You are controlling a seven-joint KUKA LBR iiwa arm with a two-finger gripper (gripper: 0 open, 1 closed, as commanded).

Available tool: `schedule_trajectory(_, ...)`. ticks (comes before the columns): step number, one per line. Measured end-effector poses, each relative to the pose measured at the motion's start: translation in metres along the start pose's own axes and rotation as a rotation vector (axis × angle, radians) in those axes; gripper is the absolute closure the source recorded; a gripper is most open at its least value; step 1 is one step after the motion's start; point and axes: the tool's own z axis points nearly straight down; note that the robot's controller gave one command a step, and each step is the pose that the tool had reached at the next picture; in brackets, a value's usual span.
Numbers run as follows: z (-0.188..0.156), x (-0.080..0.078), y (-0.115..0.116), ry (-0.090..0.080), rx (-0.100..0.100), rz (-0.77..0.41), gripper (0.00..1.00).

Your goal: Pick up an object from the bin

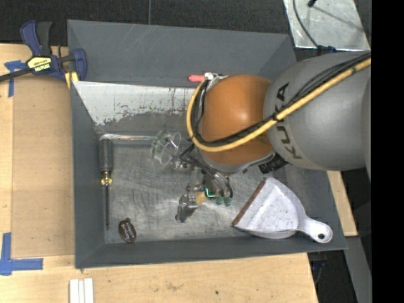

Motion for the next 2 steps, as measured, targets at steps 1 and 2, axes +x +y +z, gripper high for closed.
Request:
schedule_trajectory(1, -0.004, -0.002, 0.0, -0.008, -0.002, 0.002, 0.0)
schedule_trajectory(2, 0.038, -0.009, -0.037, -0.01, -0.003, 0.138, 0.0)
